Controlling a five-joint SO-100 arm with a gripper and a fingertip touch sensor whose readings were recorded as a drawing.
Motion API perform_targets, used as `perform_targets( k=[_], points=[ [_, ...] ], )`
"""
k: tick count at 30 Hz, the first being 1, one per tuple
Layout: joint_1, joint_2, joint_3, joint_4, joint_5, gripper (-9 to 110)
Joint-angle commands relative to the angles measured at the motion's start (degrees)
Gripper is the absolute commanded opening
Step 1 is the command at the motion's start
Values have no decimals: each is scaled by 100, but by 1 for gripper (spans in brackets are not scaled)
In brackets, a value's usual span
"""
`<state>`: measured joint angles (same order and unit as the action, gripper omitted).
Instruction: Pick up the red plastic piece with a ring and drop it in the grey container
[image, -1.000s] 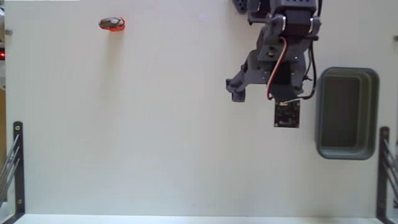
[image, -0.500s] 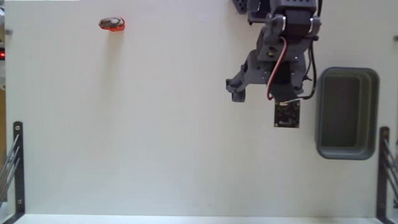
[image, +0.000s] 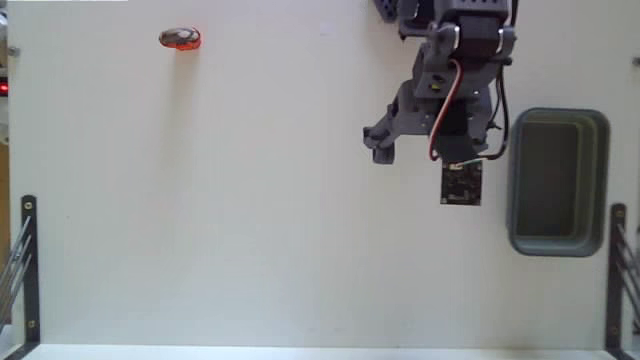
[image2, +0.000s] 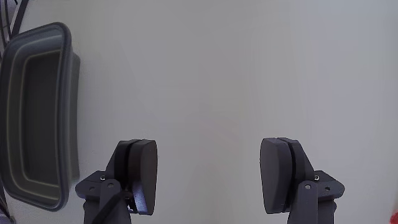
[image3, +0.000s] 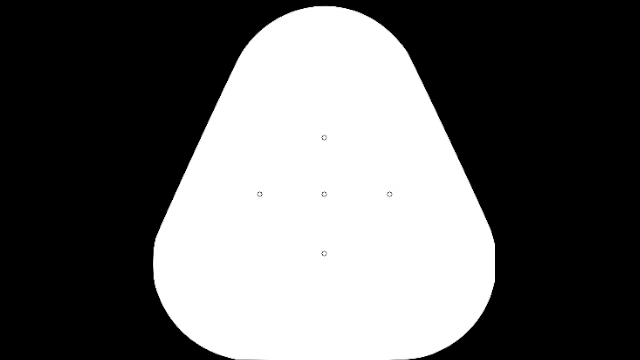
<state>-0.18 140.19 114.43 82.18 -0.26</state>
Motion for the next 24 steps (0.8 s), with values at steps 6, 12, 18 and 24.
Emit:
perform_targets(
  k=[6, 12, 18, 24],
  points=[
    [18, 193, 12, -22, 26, 110],
    [30, 193, 12, -22, 26, 110],
    [321, 193, 12, -22, 26, 110],
    [765, 193, 12, -22, 26, 110]
  ],
)
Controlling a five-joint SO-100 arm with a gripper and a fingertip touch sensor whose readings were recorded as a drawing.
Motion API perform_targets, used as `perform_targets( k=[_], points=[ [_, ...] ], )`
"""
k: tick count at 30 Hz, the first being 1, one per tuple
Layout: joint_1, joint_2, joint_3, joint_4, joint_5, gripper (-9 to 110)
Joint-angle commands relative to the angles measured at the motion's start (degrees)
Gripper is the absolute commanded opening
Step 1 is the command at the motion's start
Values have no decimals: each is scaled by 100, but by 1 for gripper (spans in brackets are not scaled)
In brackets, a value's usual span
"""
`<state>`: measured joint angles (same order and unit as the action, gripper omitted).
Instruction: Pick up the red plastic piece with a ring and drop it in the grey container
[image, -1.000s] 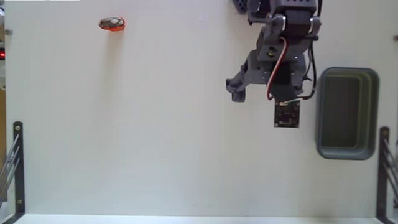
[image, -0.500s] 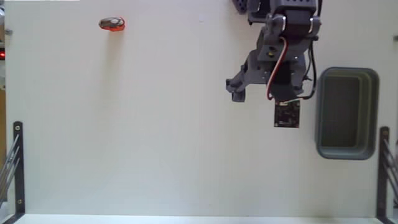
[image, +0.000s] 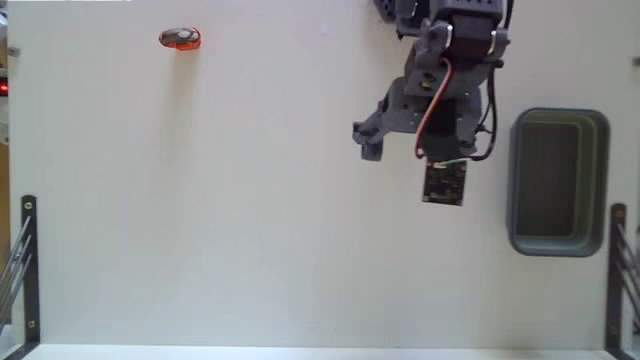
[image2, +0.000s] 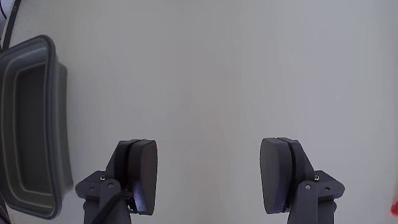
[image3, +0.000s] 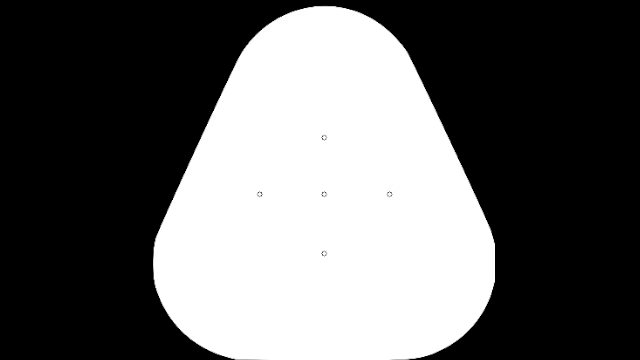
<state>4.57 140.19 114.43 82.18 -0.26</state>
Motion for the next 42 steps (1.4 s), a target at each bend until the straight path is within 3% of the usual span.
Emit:
perform_targets(
  k=[1, 42],
  points=[
    [373, 193, 12, -22, 26, 110],
    [3640, 193, 12, -22, 26, 110]
  ],
)
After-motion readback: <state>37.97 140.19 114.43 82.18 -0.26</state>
